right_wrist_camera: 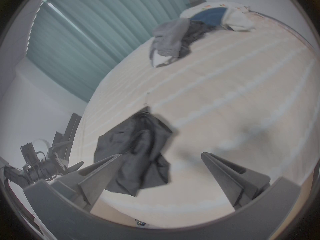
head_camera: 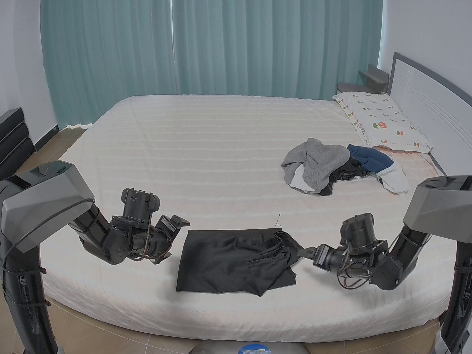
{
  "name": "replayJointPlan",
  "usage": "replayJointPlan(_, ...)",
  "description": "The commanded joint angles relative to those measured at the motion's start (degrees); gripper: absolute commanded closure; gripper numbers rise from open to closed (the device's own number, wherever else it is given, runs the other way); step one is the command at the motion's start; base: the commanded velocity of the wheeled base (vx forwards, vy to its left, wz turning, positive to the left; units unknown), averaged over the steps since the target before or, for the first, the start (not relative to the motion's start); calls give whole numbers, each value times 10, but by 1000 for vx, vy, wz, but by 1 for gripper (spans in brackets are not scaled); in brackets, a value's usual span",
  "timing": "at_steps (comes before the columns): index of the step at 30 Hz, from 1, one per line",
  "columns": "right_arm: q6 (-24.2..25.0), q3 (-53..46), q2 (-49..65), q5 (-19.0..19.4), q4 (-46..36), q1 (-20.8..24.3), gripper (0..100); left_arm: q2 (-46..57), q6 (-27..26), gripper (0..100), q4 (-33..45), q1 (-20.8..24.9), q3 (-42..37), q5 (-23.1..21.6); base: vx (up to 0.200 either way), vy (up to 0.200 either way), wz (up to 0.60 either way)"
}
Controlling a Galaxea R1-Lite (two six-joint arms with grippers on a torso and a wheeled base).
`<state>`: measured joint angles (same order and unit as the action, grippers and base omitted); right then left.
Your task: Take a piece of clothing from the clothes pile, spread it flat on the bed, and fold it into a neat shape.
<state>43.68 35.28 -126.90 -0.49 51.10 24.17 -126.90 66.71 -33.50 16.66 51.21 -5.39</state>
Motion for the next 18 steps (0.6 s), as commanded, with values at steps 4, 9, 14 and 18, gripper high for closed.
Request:
replayJointPlan(4, -31, 143, -37, -45, -77, 92, 0, -10, -3, 0, -19, -1, -4, 6, 0, 0, 0)
replayJointPlan(9, -72, 176, -59, -63, -107, 112, 0, -10, -4, 0, -22, -1, -8, 6, 0, 0, 0)
replayJointPlan(14, -118, 211, -81, -73, -123, 127, 0, -10, -4, 0, -22, -1, -9, 6, 0, 0, 0)
replayJointPlan(18, -151, 233, -106, -74, -130, 137, 0, -10, -5, 0, -22, -1, -9, 6, 0, 0, 0)
